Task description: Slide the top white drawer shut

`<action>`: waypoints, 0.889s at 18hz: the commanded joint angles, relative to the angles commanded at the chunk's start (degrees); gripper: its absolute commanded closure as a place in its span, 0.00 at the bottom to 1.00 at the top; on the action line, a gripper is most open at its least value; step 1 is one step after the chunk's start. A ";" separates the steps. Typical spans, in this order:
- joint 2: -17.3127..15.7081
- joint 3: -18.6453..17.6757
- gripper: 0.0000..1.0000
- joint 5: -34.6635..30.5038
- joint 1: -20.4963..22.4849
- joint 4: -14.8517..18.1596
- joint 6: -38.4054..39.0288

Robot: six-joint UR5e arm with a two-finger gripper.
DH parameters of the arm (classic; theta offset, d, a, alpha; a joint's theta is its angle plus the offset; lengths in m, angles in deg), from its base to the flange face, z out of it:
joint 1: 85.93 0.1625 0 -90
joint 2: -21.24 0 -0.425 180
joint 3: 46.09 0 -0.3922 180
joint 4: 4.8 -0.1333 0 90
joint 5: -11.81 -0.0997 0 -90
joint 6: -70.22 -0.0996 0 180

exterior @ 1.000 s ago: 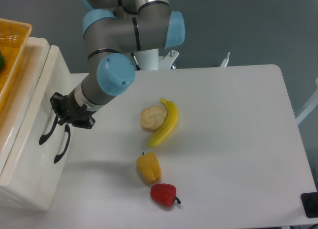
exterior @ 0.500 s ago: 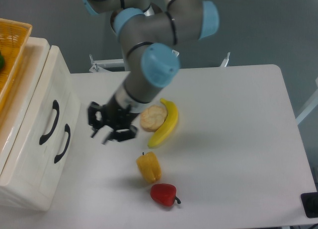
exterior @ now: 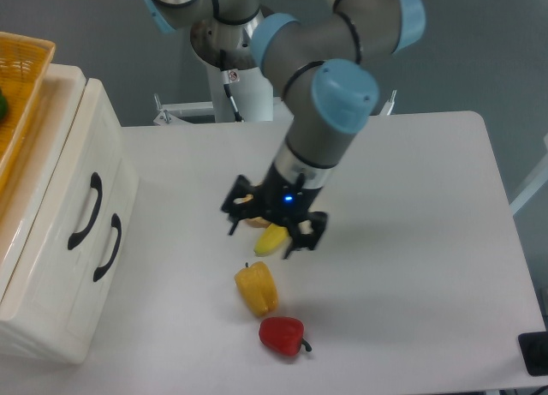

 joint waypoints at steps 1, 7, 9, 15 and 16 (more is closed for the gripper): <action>0.17 0.00 0.00 -1.94 0.97 0.00 -3.16; 2.37 0.44 0.00 -5.29 8.17 0.00 -19.16; 3.33 1.05 0.00 -6.69 10.46 0.00 -27.59; 6.58 3.25 0.00 -13.45 13.55 0.00 -45.81; 7.38 3.86 0.00 -15.99 13.63 0.09 -46.95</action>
